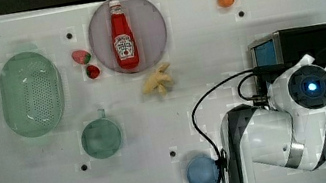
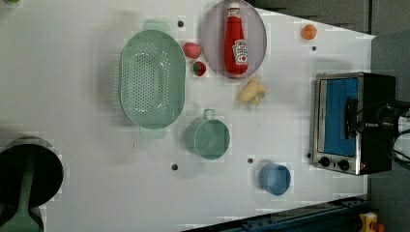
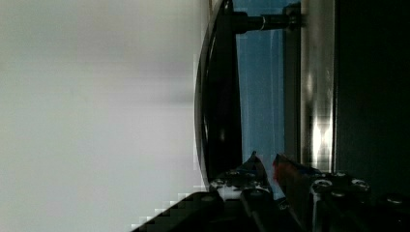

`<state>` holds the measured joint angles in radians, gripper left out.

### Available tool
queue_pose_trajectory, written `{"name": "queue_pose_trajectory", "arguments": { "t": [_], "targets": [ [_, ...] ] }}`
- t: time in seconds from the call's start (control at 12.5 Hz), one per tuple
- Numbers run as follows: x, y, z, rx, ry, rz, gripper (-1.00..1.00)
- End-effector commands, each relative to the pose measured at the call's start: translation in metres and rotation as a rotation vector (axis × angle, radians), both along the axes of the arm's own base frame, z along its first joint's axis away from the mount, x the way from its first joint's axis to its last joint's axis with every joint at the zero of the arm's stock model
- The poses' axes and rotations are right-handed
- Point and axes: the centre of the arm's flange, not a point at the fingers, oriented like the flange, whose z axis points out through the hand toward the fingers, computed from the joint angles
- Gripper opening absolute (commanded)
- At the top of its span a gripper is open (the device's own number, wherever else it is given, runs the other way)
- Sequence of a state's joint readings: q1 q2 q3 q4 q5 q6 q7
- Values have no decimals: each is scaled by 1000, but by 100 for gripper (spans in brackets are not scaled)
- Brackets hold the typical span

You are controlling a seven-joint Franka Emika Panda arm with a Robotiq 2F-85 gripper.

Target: Flap open oven.

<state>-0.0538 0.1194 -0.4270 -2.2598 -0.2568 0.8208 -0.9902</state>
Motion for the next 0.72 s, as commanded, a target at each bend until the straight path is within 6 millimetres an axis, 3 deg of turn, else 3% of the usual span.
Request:
{"name": "queue_pose_trajectory", "arguments": {
  "t": [0.08,0.4,0.72],
  "targets": [
    [6,-2,-4,-1,-33,28,-65],
    [12,14,-8,4,-23,60,-65],
    [17,53,-24,15,3,97,-65]
  ]
}}
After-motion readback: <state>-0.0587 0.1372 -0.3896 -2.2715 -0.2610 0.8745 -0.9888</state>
